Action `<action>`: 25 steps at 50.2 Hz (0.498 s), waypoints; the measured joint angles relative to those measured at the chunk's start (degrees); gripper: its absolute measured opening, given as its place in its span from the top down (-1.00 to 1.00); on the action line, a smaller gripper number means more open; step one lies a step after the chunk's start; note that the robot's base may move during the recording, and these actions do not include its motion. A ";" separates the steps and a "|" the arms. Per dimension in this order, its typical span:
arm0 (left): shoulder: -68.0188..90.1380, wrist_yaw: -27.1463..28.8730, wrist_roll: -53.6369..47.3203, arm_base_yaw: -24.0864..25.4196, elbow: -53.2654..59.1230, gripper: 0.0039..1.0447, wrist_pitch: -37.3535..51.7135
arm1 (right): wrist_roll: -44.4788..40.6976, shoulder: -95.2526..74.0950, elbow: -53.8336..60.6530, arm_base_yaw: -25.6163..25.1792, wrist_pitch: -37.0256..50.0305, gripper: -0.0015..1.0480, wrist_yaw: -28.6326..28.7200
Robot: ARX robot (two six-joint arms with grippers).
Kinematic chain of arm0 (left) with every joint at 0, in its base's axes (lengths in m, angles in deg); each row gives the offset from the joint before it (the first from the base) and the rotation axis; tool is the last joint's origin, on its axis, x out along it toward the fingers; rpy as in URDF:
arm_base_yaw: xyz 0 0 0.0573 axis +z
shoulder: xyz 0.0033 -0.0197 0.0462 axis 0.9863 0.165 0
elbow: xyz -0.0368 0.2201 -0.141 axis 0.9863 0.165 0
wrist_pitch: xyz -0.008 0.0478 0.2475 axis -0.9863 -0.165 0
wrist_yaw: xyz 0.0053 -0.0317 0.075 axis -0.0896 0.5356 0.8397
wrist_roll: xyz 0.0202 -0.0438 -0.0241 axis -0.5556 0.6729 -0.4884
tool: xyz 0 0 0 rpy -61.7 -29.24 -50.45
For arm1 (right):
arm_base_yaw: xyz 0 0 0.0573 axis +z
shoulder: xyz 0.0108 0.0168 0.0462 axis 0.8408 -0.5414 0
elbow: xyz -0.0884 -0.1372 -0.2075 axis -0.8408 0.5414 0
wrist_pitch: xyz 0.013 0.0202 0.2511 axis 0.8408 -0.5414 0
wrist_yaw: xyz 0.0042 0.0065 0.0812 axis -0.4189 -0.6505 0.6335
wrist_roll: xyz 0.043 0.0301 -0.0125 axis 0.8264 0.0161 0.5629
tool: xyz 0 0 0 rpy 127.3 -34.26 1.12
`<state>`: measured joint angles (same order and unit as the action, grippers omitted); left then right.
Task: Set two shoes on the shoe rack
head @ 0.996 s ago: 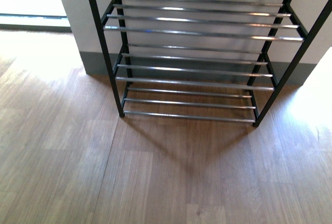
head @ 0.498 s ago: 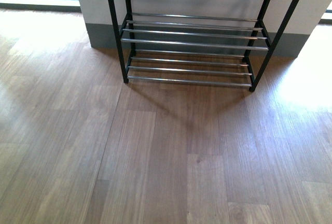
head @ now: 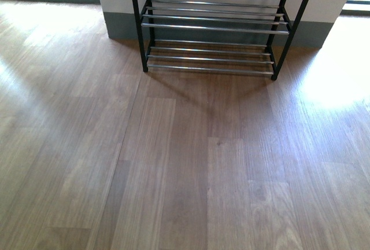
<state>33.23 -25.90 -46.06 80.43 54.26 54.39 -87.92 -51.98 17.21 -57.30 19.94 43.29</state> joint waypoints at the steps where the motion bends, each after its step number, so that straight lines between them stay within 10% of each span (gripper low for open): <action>1: 0.00 0.00 0.02 0.00 0.00 -0.83 0.00 | 0.00 0.00 0.00 0.00 0.00 -0.82 0.02; 25: 0.00 0.00 0.00 0.00 0.00 -0.83 0.00 | 0.00 0.00 0.00 0.00 0.00 -0.82 0.02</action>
<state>33.23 -25.90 -46.06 80.43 54.26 54.39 -87.92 -51.98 17.21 -57.30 19.94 43.31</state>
